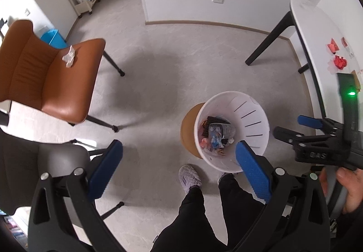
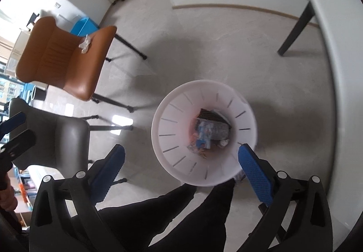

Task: Collect trash
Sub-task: 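Carry the blue box and clear bottle over the white bin and open both tools, then move both tools back over the table toward the red paper and cardboard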

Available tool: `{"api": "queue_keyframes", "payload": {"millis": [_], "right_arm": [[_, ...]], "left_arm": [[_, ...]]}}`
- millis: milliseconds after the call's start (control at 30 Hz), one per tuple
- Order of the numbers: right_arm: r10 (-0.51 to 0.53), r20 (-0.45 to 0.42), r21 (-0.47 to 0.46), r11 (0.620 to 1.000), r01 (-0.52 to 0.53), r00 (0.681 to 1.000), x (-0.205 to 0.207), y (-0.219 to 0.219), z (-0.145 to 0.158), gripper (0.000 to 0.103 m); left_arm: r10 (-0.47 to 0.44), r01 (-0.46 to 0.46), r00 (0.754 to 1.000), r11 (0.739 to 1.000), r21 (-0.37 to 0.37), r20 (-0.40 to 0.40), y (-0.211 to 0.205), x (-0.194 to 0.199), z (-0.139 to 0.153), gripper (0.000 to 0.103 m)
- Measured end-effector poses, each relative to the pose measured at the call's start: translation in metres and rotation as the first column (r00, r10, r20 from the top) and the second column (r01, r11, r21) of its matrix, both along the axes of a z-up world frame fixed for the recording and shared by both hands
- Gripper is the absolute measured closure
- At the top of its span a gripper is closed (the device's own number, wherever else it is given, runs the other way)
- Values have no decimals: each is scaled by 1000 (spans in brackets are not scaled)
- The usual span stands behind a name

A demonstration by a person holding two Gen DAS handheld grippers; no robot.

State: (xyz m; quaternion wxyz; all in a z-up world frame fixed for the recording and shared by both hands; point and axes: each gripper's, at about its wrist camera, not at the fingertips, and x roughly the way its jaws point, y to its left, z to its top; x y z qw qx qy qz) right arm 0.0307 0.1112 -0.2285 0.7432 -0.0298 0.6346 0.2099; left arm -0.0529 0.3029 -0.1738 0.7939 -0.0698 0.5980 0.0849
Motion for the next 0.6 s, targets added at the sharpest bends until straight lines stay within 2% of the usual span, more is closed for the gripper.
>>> {"api": "queue_keyframes", "payload": {"millis": [167, 333, 433, 600], "right_arm": [[-115, 137, 20, 993, 114, 984, -13, -36, 65, 3], [-293, 247, 42, 956, 291, 924, -24, -99, 116, 3], [-375, 262, 71, 926, 370, 889, -29, -136, 128, 3], [-446, 261, 90, 894, 439, 856, -32, -186, 130, 3]], "left_arm": [[-74, 75, 996, 997, -10, 41, -21, 14, 18, 8], [-183, 188, 980, 980, -64, 73, -59, 38, 36, 8], [-254, 260, 963, 964, -50, 94, -84, 51, 45, 8], [-338, 341, 930, 940, 4, 141, -133, 73, 61, 8]]}}
